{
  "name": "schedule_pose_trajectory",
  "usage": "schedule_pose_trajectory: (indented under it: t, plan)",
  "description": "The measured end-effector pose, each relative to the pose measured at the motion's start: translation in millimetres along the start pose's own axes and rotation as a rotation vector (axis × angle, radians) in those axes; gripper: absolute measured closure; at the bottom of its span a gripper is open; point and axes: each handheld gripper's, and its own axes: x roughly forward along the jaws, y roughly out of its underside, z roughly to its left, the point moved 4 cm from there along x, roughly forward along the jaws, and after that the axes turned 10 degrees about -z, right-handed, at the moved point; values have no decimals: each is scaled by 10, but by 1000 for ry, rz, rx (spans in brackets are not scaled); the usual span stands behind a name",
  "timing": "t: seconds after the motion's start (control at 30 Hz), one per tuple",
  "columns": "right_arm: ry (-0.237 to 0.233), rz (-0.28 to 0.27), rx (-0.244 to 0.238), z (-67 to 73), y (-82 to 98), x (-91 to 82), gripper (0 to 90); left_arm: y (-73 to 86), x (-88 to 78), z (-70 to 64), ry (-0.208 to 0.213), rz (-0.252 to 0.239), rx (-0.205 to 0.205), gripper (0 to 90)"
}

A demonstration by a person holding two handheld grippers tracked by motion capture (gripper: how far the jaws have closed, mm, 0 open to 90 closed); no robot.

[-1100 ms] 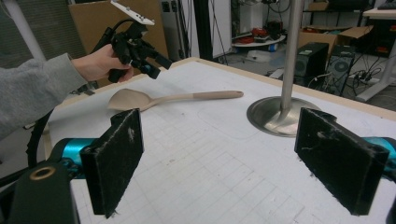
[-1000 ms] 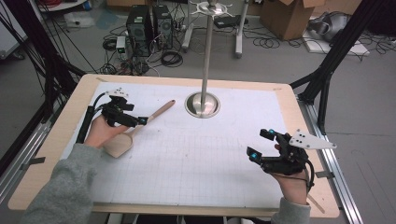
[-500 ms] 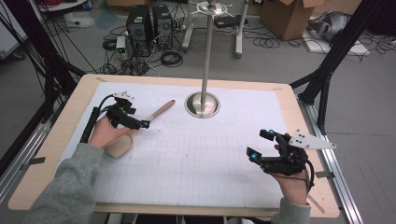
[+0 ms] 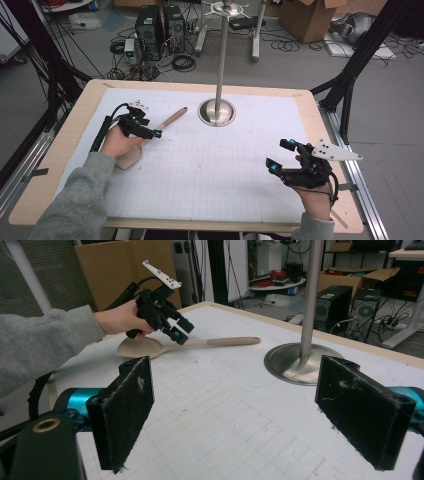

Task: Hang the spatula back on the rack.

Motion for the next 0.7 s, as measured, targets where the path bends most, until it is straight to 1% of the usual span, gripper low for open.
schedule_pose_trajectory:
  t: [0.03,0.07,0.1,0.17,0.23,0.3,0.4,0.43,0.47,0.5,0.57,0.7]
  plan:
    - [-1,1,-7,0,-3,1,148,6,7,4,-4,9,8,253]
    - [0,0,-8,9,-8,1,149,14,13,5,-6,18,6,269]
    - [-5,-1,-10,17,-13,2,148,19,22,11,-9,21,9,289]
    - [-7,-1,-11,31,-21,3,149,27,36,8,-18,28,4,328]
    - [-8,1,-14,34,-23,2,148,34,44,5,-22,40,15,382]
    - [-8,-1,-14,31,-23,0,148,40,54,2,-31,44,17,433]
    - [-7,-1,-10,27,-22,-10,148,56,69,21,-40,56,20,460]
    - [-4,-4,-17,17,-22,-9,149,61,75,25,-41,60,18,463]
    - [-4,0,-7,19,-18,-14,148,66,83,25,-42,60,15,471]
    - [-6,-2,-10,12,-16,-12,148,68,89,25,-42,62,19,475]
    - [-4,1,-4,11,-12,-13,149,73,100,17,-44,67,27,506]
    - [-6,3,-6,11,-10,-10,149,83,130,11,-53,69,27,550]
